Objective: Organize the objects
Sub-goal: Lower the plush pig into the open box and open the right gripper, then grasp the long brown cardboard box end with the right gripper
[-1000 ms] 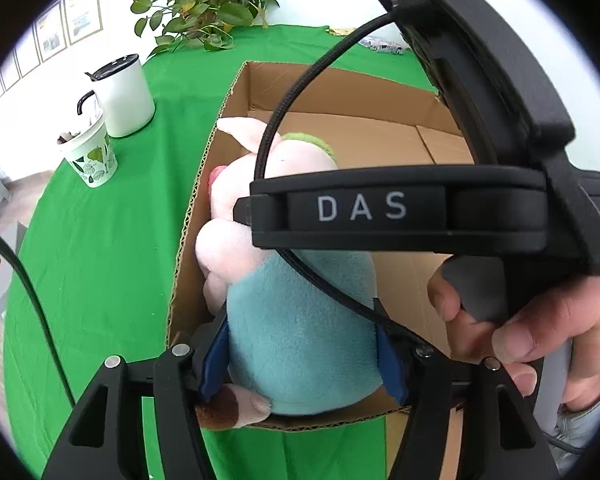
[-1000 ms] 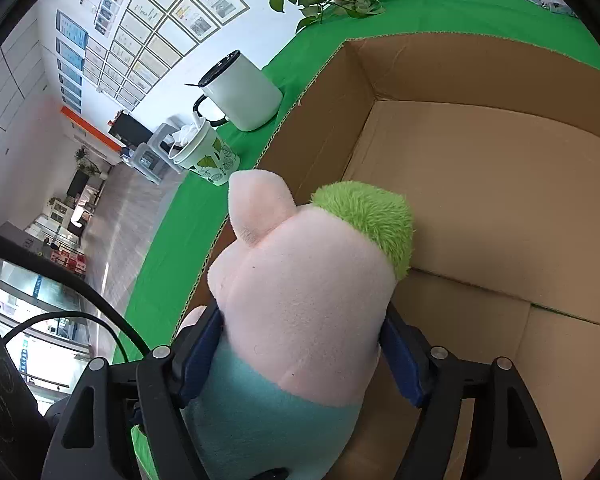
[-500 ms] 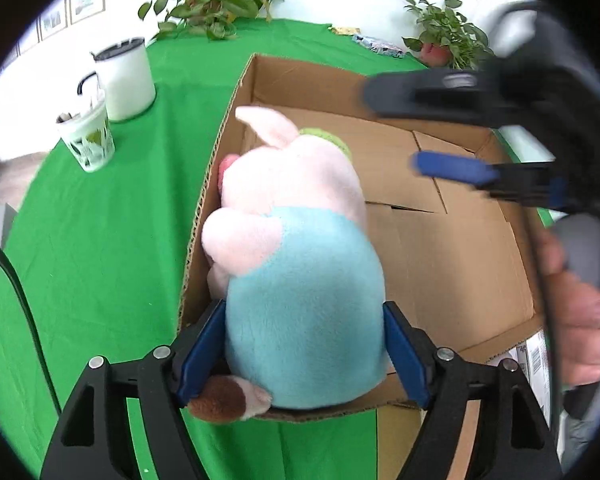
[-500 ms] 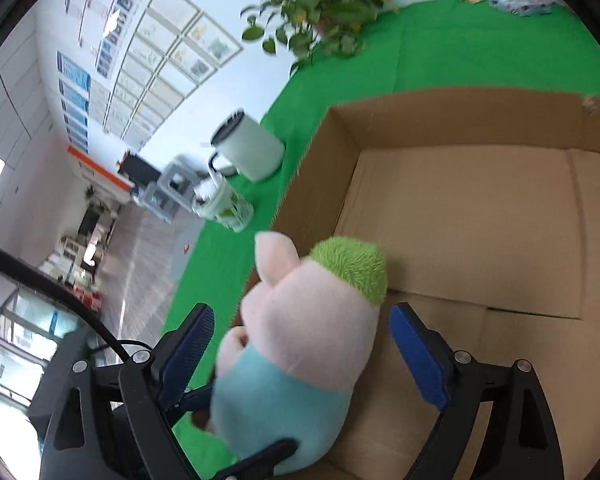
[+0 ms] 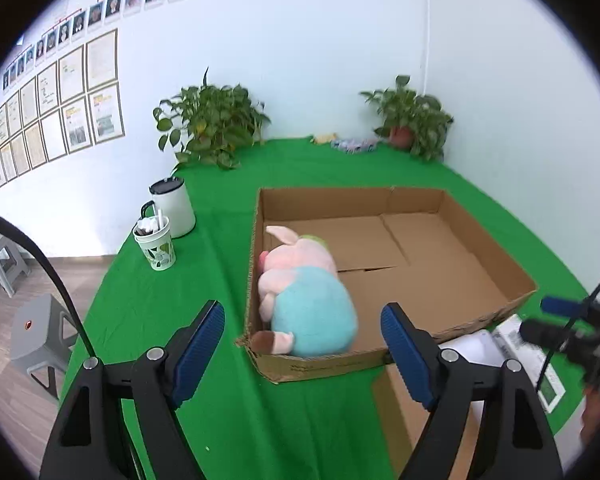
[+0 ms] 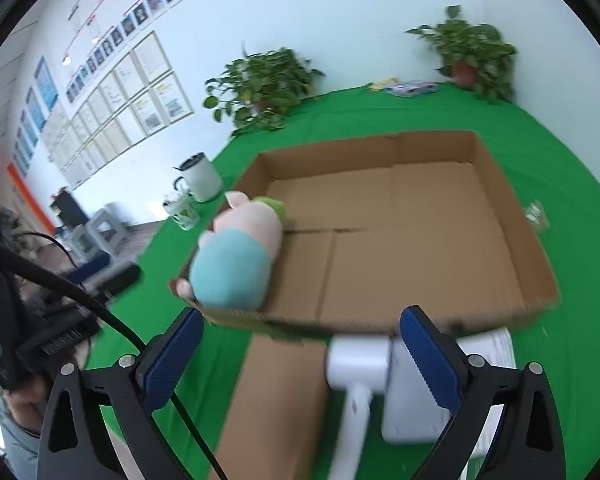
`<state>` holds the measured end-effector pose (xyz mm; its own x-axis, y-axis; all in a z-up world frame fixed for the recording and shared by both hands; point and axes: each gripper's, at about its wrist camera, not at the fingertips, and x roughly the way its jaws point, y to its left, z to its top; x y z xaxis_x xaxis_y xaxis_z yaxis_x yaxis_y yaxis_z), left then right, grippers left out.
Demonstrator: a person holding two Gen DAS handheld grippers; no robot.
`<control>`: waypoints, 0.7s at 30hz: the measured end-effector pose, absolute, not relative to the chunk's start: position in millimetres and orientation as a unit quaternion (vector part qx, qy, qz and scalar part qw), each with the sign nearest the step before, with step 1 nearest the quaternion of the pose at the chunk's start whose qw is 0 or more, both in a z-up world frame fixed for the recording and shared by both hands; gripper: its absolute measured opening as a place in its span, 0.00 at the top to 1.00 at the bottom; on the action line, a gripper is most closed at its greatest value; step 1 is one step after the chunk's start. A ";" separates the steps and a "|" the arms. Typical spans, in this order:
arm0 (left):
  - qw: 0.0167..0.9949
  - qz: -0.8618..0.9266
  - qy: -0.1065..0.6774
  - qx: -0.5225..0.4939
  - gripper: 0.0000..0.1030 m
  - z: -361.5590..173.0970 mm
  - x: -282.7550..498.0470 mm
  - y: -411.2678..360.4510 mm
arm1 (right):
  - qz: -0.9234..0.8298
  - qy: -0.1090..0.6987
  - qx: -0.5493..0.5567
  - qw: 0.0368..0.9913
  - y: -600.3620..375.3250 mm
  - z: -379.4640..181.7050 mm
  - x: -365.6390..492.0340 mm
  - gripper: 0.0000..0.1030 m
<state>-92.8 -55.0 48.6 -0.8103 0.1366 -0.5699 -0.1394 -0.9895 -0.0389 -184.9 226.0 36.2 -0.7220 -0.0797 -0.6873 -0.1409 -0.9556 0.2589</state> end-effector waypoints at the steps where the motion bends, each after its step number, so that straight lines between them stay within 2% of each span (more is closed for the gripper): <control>1: 0.077 0.953 0.000 -0.293 0.22 49.0 -83.6 -51.4 | 0.917 0.143 -0.370 0.032 222.9 32.3 -171.6 0.04; 10: 0.098 0.951 -0.027 -0.292 0.22 46.1 -37.8 -25.1 | 0.926 0.094 -0.355 0.091 187.8 19.2 -85.0 0.04; 21: 0.104 0.949 -0.029 -0.296 0.22 31.6 -8.2 4.4 | 0.929 0.053 -0.354 0.089 197.9 21.2 -42.6 0.08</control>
<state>-8.2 4.4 31.6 -0.8027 0.2151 -0.5563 -0.1807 -0.9766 -0.1170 -42.6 197.9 21.2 -0.7331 0.1280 -0.6680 -0.2033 -0.9785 0.0357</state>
